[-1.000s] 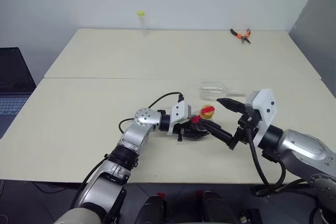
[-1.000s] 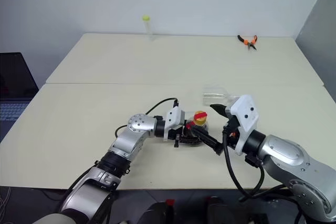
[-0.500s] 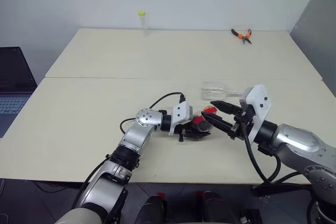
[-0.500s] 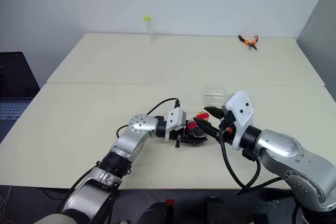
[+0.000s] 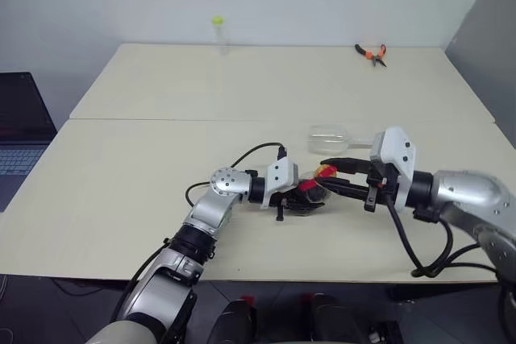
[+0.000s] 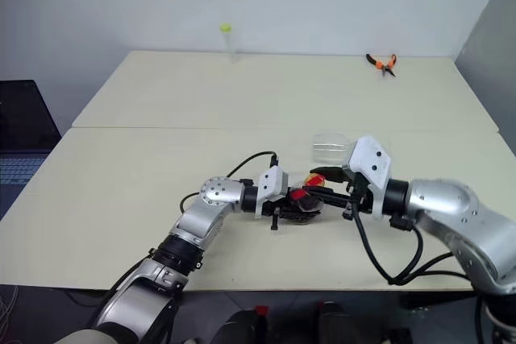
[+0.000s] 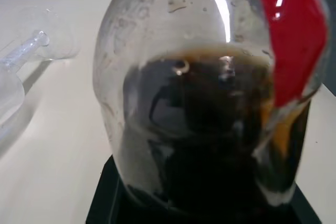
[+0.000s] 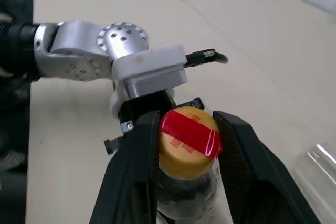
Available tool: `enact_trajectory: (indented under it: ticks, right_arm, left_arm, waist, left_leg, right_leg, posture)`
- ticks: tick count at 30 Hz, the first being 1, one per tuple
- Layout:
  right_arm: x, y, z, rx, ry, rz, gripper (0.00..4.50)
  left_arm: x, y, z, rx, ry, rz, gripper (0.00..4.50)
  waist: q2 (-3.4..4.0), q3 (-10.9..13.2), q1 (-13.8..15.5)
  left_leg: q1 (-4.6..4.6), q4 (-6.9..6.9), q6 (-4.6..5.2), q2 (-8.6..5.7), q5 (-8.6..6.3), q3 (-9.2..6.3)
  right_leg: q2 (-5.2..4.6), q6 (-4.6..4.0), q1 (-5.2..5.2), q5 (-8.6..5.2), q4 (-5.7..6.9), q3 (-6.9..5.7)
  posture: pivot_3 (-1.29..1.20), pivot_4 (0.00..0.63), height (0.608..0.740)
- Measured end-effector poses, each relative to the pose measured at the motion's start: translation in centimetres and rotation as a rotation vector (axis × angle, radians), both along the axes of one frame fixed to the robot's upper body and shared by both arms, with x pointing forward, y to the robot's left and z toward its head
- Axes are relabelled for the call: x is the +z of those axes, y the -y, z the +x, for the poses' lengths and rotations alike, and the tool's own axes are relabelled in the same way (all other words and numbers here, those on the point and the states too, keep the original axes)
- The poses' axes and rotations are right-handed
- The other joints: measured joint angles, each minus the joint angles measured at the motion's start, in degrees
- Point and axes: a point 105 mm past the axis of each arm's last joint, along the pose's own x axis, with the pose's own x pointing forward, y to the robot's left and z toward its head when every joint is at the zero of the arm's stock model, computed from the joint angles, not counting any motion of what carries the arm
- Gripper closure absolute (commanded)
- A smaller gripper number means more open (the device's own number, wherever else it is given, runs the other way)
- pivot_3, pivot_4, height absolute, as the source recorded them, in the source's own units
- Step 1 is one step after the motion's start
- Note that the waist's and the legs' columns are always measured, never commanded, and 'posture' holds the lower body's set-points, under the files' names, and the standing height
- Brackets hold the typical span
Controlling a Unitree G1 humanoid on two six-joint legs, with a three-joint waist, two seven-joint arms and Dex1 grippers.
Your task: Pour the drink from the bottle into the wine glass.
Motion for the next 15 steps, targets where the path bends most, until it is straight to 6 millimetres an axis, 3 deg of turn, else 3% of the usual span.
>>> enact_trajectory:
  ticks: [6, 14, 15]
  right_arm:
    - [0.8, 0.9, 1.5, 0.246, 0.048, -0.216, 3.26]
    - [0.7, 0.9, 0.3, 0.207, -0.069, -0.14, 3.26]
    - [0.7, 0.9, 0.2, 0.181, -0.079, -0.121, 2.51]
  left_arm:
    - [0.1, 0.2, -0.3, -0.007, 0.001, 0.011, 3.49]
    - [-0.1, 0.3, -1.1, -0.018, 0.001, -0.004, 3.52]
    - [-0.1, 0.3, -1.1, -0.017, 0.001, -0.005, 3.53]
  waist:
    - [-0.01, 0.0, -0.1]
    - [-0.01, 0.0, 0.3]
    - [-0.01, 0.0, 0.4]
  left_leg:
    - [-0.03, -0.05, -0.01, 0.08, 0.0, -0.06]
    - [-0.1, 0.0, -0.03, 0.05, 0.01, -0.11]
    - [-0.09, 0.0, -0.03, 0.04, 0.01, -0.1]
  right_leg:
    - [0.02, -0.01, -0.04, 0.0, -0.06, -0.04]
    - [-0.22, -0.01, -0.05, 0.0, -0.07, -0.03]
    - [-0.22, -0.01, -0.05, 0.0, -0.06, -0.03]
  posture:
    - [0.0, 0.15, 0.74]
    - [0.0, 0.15, 0.74]
    - [0.0, 0.15, 0.74]
